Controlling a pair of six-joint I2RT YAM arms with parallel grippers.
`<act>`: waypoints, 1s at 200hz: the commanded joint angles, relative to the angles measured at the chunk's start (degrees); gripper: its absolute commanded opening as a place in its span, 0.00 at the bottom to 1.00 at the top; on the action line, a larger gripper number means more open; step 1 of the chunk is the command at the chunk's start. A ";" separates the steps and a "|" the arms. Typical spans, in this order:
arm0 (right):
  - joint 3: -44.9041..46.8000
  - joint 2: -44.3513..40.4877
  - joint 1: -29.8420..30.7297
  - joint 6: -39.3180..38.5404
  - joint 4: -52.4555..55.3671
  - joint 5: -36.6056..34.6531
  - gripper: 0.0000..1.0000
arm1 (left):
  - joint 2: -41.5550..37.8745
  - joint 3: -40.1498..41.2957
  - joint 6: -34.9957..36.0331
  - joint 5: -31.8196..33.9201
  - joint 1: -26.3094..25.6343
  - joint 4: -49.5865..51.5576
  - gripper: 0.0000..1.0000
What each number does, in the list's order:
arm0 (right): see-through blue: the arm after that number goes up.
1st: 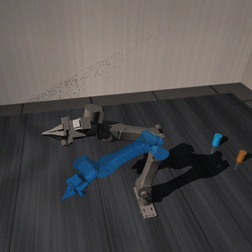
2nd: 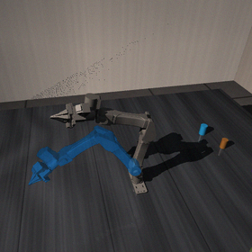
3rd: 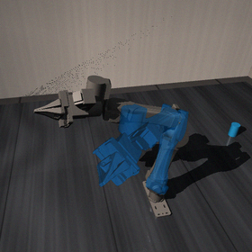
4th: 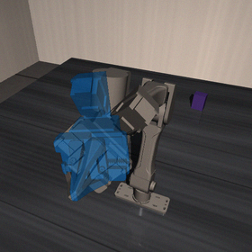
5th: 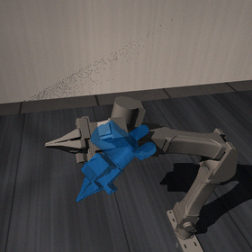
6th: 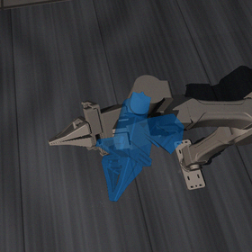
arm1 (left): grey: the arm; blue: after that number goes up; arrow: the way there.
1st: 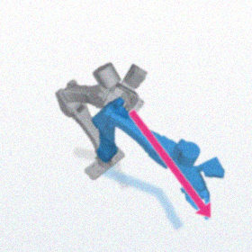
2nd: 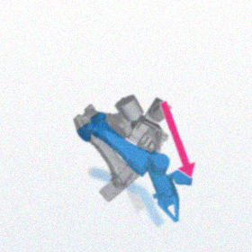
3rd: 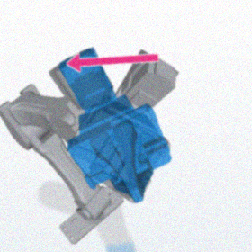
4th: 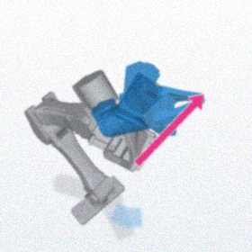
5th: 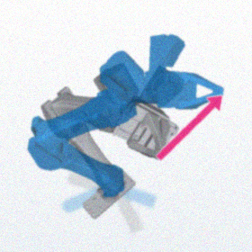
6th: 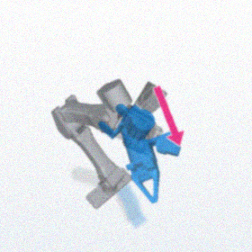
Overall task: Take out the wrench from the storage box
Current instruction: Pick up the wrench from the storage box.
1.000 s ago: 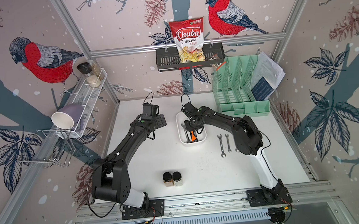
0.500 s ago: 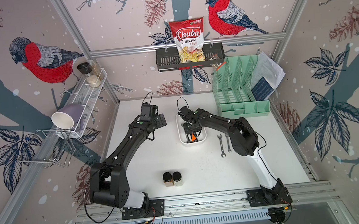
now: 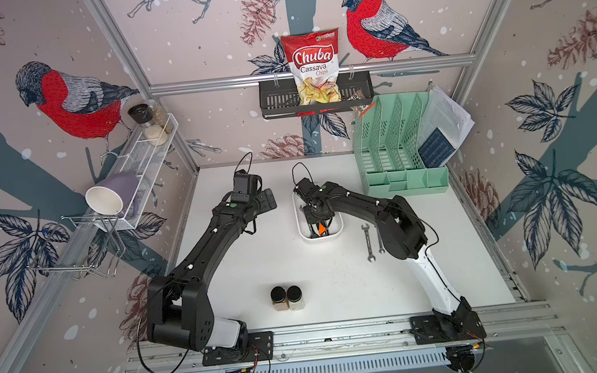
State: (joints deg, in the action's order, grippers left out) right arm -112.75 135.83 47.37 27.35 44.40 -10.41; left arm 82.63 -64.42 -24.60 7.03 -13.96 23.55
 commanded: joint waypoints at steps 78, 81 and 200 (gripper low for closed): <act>-1.75 3.43 -0.02 -0.54 1.26 -0.41 0.36 | -0.45 -0.18 0.43 0.09 0.18 -0.08 0.95; -1.73 3.46 0.00 -0.48 1.24 -0.42 0.36 | -0.53 -0.22 0.45 0.09 0.23 -0.08 0.95; -9.43 1.58 -0.45 -0.72 3.75 -2.65 0.17 | -2.20 -0.18 0.44 -0.87 0.16 -0.18 0.95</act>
State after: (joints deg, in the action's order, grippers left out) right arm -119.98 138.28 47.13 26.96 46.98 -11.53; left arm 81.08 -64.42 -24.58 6.96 -13.96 23.55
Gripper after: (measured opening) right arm 0.278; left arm 0.950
